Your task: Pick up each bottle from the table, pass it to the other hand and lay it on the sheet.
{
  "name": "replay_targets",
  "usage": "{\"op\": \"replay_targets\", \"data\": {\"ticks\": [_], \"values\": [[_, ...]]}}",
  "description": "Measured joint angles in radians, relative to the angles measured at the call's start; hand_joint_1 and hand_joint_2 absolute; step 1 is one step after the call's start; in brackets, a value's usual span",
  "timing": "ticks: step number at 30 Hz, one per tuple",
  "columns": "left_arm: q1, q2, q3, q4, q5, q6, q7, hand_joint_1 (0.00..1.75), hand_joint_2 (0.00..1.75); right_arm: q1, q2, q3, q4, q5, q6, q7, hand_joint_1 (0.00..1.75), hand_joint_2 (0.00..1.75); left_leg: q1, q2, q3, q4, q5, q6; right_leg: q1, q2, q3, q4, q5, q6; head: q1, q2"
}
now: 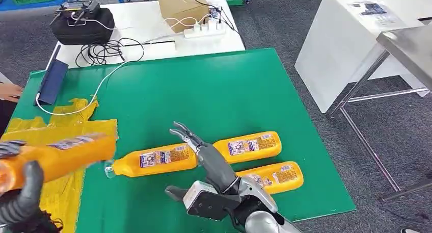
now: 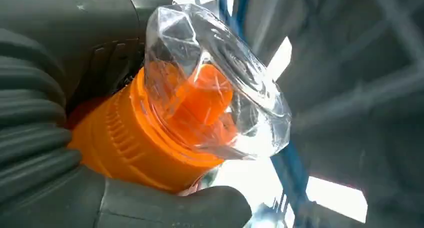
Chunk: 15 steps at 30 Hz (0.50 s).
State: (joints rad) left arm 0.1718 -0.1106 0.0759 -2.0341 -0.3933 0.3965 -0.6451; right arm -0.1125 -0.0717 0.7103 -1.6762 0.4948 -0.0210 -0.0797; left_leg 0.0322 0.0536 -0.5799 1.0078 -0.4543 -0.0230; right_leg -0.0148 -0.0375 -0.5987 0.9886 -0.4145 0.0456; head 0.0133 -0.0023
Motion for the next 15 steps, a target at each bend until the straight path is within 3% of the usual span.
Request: {"op": "replay_targets", "data": {"ticks": [3, 6, 11, 15], "values": [[-0.017, 0.0, 0.012, -0.027, -0.049, 0.074, -0.01, 1.75, 1.75, 0.009, 0.005, 0.007, -0.01, 0.004, -0.006, 0.004, 0.0, 0.0, 0.0, 0.0, 0.0, 0.0, 0.0, 0.0, 0.0, 0.0, 0.0, 0.0, 0.0, 0.0, 0.0, 0.0], [-0.035, 0.0, 0.009, -0.03, -0.274, 0.178, 0.032, 1.75, 1.75, 0.009, 0.005, 0.019, -0.011, -0.001, -0.011, 0.013, 0.0, 0.0, 0.0, 0.0, 0.0, 0.0, 0.0, 0.0, 0.0, 0.0, 0.0, 0.0, 0.0, 0.0, 0.0, 0.0], [-0.126, 0.047, -0.055, 0.121, -1.067, 0.236, 0.415, 1.75, 1.75, -0.051, -0.007, 0.056, 0.005, -0.013, 0.026, 0.048, 0.0, 0.0, -0.001, -0.002, 0.0, 0.0, 0.002, 0.0, -0.001, -0.001, 0.0, 0.0, 0.002, 0.002, 0.0, 0.0], [-0.187, 0.106, -0.121, 0.273, -1.133, 0.273, 0.514, 1.75, 1.75, -0.11, -0.012, 0.063, 0.038, -0.038, 0.045, 0.047, 0.0, 0.0, 0.0, 0.001, 0.0, 0.0, 0.005, 0.0, 0.0, 0.001, -0.001, 0.0, 0.005, 0.0, 0.0, 0.0]]}}
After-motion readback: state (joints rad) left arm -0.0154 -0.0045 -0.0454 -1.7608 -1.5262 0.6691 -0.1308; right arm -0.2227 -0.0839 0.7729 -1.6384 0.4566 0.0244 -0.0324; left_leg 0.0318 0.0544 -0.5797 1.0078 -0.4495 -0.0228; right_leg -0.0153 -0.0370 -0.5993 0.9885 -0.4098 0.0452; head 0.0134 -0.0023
